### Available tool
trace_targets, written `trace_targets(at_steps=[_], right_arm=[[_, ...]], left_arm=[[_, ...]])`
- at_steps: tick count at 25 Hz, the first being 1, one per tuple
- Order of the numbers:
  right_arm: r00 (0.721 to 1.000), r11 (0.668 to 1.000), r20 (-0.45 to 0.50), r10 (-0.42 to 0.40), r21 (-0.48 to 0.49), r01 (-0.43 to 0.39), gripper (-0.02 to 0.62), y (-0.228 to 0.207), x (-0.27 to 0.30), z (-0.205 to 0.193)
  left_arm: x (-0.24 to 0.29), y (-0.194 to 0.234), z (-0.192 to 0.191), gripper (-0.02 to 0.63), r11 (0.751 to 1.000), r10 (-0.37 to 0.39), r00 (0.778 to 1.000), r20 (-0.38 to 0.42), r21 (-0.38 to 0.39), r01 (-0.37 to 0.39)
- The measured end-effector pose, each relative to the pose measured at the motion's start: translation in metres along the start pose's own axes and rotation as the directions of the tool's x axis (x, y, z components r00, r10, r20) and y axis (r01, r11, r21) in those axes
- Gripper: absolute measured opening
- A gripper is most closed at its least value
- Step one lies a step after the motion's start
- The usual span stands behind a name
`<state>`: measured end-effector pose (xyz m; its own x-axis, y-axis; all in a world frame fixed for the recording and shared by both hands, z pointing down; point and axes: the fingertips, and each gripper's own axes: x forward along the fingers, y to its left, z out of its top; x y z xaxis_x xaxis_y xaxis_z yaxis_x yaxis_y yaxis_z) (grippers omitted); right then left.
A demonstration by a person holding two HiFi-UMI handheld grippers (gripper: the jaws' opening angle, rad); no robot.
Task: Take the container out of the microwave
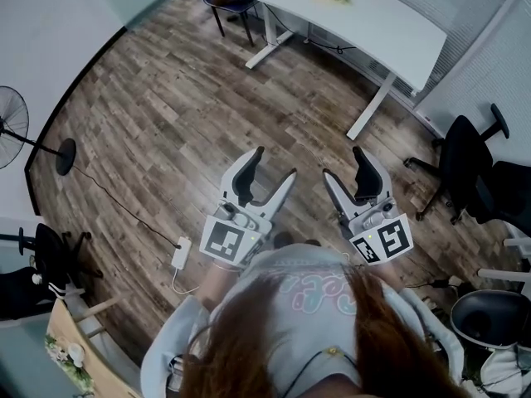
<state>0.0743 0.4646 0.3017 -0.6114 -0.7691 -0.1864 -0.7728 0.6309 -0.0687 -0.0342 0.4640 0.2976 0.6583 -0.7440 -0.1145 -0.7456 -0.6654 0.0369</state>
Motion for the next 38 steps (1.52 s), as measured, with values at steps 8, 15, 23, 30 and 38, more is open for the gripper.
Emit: trace_targets(at_steps=[8,15,23,30,38], right_arm=[[0.999,0.999,-0.006,-0.037,-0.004,0.037,0.282,0.003,0.010,-0.010],[0.997,0.997,0.000,-0.077,0.004,0.077,0.282,0.016,0.014,-0.023],[0.994,0.994,-0.020,-0.111,0.001,0.111,0.291,0.009,0.012,-0.030],[0.996,0.997,-0.034,-0.080,-0.004,0.080,0.290,-0.007,0.033,-0.038],[0.999,0.999,-0.031,-0.032,0.012,0.032,0.290,-0.060,0.082,-0.049]], left_arm=[[-0.004,0.015,-0.004,0.249,1.000,-0.011,1.000,0.002,0.011,0.011],[-0.016,0.026,-0.013,0.280,0.999,-0.044,0.999,-0.003,-0.014,0.044],[-0.011,0.023,-0.023,0.287,0.995,-0.091,0.996,0.005,-0.030,0.091],[0.008,0.038,-0.031,0.287,0.998,-0.053,0.998,-0.025,-0.048,0.051],[0.061,0.084,-0.029,0.287,1.000,0.013,1.000,0.027,-0.014,-0.012]])
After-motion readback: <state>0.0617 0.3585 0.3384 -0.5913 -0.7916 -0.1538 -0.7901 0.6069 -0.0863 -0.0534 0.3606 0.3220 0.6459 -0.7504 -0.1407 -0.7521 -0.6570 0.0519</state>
